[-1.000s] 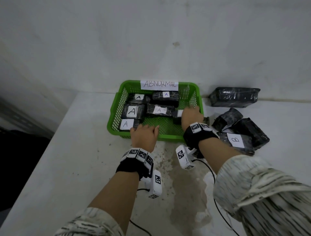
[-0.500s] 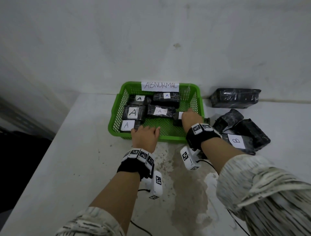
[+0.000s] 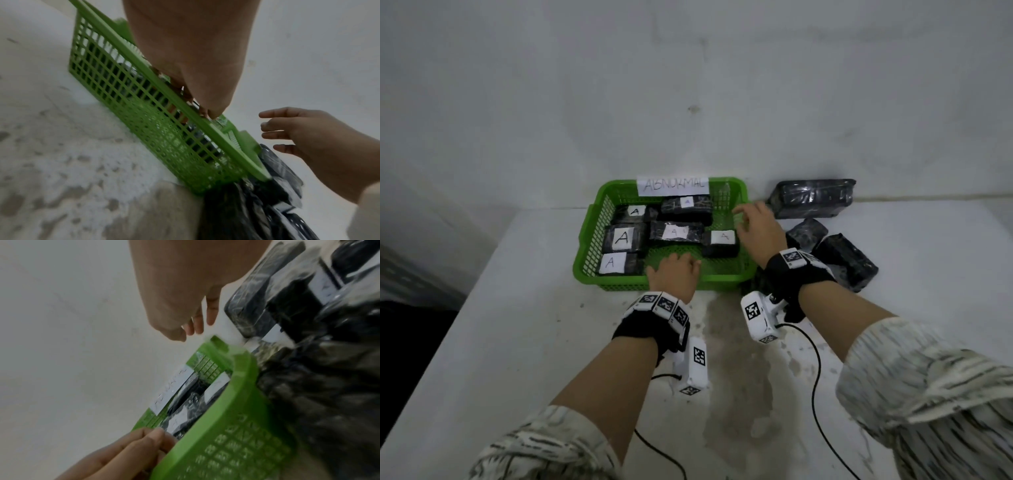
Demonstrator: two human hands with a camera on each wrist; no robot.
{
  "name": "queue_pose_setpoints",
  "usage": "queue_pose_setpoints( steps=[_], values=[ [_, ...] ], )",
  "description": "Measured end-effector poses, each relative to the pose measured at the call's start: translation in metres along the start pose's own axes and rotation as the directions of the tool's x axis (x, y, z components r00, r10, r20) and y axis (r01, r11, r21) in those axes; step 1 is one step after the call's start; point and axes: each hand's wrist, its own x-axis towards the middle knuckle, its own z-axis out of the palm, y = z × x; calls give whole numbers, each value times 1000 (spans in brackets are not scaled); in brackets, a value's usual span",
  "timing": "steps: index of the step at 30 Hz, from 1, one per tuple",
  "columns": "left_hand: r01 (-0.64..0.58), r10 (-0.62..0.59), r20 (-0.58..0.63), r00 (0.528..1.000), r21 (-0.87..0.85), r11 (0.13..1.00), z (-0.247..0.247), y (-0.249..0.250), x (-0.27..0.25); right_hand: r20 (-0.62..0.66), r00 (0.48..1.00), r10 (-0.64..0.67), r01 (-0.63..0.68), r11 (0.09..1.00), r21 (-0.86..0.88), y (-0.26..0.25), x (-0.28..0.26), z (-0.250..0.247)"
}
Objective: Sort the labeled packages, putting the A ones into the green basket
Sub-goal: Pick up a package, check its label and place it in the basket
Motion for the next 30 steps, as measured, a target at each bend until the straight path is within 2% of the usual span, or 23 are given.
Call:
queue_pose_setpoints(
  steps=[2,6,10,14,16,18,22,25,30],
  values=[
    [-47,47,13,999,0,999,6,21,-4,-60,997,45,-48,998,-48,17,-5,-13],
    [-123,121,51,991,40,992,18,58,-9,17,981,195,-186,953,-238,54,-15,-34],
    [-119,114,81,990,59,991,24,75,-10,147,976,159,-96,926,-365,81,-20,-42],
    [-91,82,127,989,68,994,23,75,-6,192,981,24,68,887,-457,82,-15,-38],
    [-86,75,125,989,83,993,24,75,-5,280,960,-14,149,871,-469,74,-8,-30],
    [-82,70,129,989,83,993,24,76,-4,373,928,3,195,848,-493,67,-3,-20],
    [-81,69,169,983,68,994,22,75,-2,465,885,18,268,797,-542,59,2,-7],
    [-89,75,191,979,66,994,21,74,-2,525,849,53,295,778,-555,53,8,-10],
    [-88,71,192,979,82,993,20,74,-1,594,800,86,224,875,-429,46,21,-15]
  ],
)
